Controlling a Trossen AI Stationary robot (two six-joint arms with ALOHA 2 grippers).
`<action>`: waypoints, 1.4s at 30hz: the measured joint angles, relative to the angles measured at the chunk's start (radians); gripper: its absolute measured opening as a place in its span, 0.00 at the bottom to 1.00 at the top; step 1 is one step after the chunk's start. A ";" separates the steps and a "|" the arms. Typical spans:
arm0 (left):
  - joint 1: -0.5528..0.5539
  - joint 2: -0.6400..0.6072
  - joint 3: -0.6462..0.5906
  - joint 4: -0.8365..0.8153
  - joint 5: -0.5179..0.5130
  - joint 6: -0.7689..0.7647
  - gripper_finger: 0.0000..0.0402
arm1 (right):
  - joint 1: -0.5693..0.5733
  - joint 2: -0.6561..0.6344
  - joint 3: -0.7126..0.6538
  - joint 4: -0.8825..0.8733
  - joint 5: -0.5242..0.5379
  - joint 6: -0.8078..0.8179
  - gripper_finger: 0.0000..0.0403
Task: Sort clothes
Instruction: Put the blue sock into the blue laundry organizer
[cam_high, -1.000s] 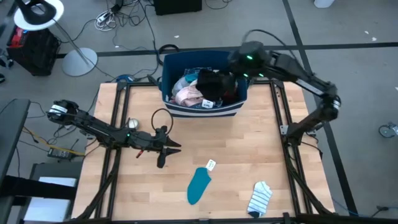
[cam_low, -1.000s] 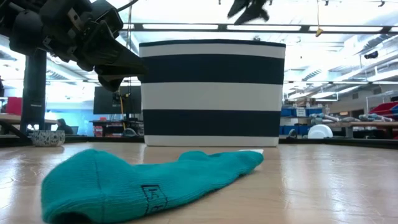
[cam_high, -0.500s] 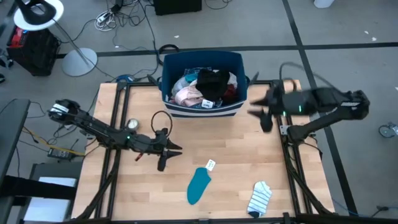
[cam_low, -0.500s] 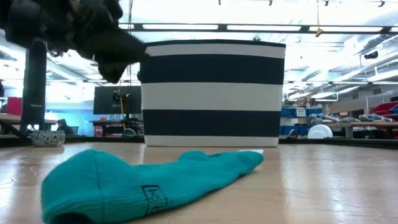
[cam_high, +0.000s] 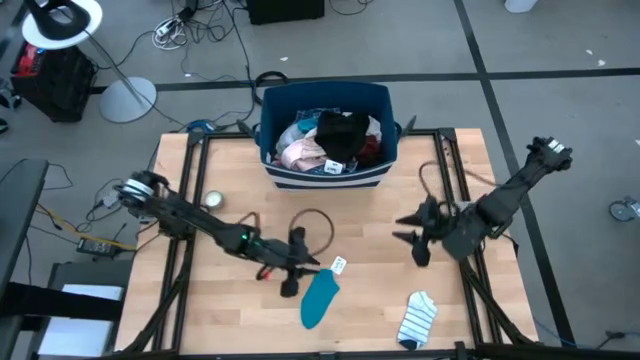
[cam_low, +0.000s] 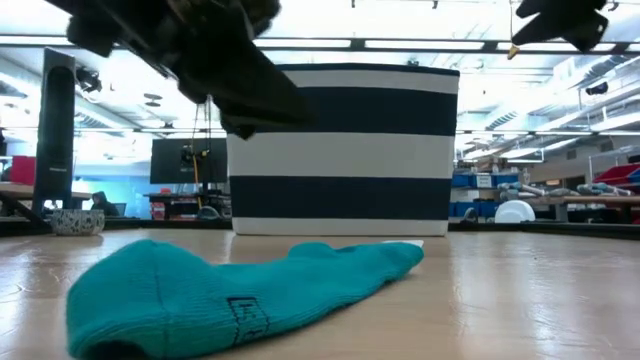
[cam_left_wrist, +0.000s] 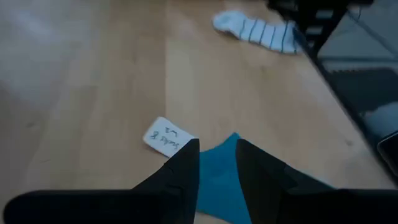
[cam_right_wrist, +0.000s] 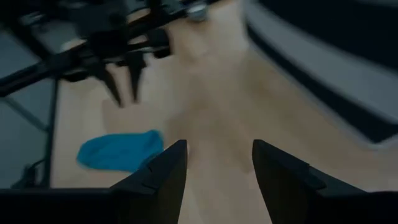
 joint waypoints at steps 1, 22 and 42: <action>-0.005 0.032 0.020 -0.001 0.001 0.012 0.27 | 0.017 0.013 -0.026 0.052 -0.001 -0.007 0.46; -0.031 0.382 0.170 0.095 -0.007 -0.019 0.05 | 0.099 0.315 -0.171 0.539 0.117 0.014 0.45; 0.212 -0.181 0.421 -0.493 -0.032 0.352 0.00 | 0.064 0.435 -0.170 0.541 0.148 0.005 0.44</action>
